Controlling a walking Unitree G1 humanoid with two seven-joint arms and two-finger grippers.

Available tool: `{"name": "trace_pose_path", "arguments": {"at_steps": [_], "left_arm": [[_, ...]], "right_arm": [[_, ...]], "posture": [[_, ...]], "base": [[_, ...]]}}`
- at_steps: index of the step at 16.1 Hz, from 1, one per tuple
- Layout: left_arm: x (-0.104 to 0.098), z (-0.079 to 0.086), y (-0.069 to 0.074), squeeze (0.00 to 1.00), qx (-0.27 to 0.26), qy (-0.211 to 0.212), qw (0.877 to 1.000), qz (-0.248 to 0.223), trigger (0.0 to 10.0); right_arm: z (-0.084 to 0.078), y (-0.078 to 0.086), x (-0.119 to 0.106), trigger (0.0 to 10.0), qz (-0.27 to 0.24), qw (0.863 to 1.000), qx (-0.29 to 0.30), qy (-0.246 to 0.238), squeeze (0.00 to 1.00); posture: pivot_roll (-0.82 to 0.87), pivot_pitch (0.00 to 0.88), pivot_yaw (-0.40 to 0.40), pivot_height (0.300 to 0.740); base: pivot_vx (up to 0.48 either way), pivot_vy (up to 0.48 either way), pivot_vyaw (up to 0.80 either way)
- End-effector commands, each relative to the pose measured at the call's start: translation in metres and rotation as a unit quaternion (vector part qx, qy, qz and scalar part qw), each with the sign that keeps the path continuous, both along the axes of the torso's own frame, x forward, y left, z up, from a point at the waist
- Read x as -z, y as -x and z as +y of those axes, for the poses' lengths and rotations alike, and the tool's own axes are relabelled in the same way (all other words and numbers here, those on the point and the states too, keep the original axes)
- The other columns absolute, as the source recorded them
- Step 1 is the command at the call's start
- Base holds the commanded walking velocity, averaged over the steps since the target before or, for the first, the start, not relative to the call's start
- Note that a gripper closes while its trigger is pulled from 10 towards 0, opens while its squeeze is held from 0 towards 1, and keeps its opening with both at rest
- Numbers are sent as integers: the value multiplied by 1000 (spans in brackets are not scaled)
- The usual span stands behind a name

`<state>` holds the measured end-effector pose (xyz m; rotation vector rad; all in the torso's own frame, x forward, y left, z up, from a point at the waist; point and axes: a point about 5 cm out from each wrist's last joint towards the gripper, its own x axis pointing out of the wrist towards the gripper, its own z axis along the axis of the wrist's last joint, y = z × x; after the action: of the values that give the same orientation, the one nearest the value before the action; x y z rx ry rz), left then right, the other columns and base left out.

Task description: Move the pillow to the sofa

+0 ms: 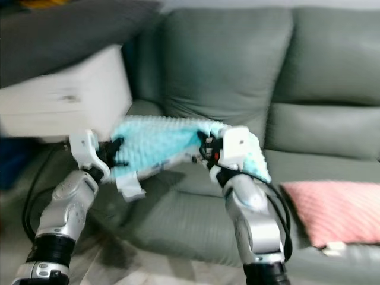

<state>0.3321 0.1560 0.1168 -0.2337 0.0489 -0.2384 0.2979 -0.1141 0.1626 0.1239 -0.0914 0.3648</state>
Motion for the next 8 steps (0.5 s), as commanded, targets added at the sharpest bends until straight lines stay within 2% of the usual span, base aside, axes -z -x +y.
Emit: {"name": "trace_pose_path", "arguments": {"at_steps": [1, 2, 8], "left_arm": [[-5, -16, -2, 0, 26, 5, 1000, -6, 10000], [-4, -16, -2, 0, 28, 5, 1000, -4, 10000], [0, -20, 1, 0, 32, 8, 999, 11, 10000]], "right_arm": [[-9, -1, -6, 10000, -13, 1000, 15, 2, 0], [-9, 0, -6, 10000, -13, 1000, 14, 2, 0], [-8, 1, -6, 10000, -15, 1000, 11, 2, 0]], "posture": [[-213, 0, 63, 740], [-213, 0, 62, 740], [-212, 0, 59, 740]], "base": [[289, 0, -788], [0, 0, -788], [0, 0, 0]]}}
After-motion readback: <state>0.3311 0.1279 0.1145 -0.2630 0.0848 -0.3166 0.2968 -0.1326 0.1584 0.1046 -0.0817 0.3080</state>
